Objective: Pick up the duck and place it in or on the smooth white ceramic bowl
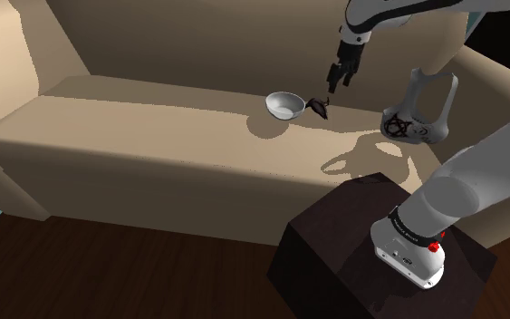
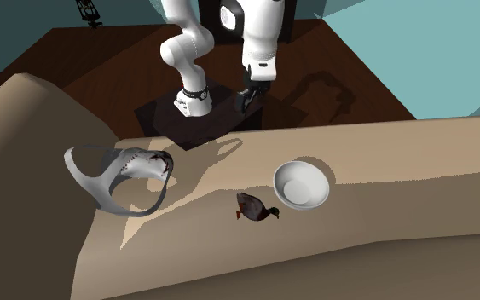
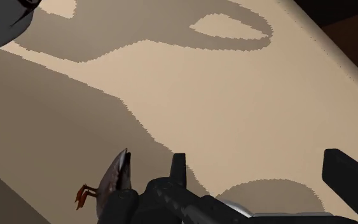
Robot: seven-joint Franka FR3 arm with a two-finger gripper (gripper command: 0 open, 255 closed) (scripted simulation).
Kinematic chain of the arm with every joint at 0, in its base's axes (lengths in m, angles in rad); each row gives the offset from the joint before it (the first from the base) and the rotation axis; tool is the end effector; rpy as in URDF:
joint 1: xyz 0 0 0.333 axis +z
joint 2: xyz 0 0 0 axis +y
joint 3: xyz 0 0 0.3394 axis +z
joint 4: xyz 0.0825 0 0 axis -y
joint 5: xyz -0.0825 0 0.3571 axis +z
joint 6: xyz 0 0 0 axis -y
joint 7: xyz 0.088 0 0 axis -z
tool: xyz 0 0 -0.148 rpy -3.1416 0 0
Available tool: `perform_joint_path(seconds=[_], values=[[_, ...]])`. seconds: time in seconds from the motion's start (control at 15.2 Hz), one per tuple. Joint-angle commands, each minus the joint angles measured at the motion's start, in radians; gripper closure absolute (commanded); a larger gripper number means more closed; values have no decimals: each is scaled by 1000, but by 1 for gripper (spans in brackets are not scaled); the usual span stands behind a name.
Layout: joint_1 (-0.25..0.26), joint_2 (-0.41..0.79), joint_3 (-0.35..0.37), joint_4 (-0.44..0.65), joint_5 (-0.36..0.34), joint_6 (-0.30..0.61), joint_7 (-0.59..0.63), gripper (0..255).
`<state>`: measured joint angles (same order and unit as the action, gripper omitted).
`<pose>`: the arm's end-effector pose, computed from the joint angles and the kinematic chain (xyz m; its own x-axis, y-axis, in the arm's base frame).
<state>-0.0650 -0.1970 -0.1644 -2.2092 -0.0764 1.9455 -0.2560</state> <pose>0.4368 -0.1127 0.4493 0.9953 0.0603 -0.0764 0.0619 -0.9979 0.0182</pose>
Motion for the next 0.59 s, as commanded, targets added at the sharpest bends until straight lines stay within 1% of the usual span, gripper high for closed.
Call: perform_joint_path(seconds=[0.0,0.53], values=[[-6,70,-13,34,-10,29,-36,0],[-36,374,-43,238,-29,109,-164,0]])
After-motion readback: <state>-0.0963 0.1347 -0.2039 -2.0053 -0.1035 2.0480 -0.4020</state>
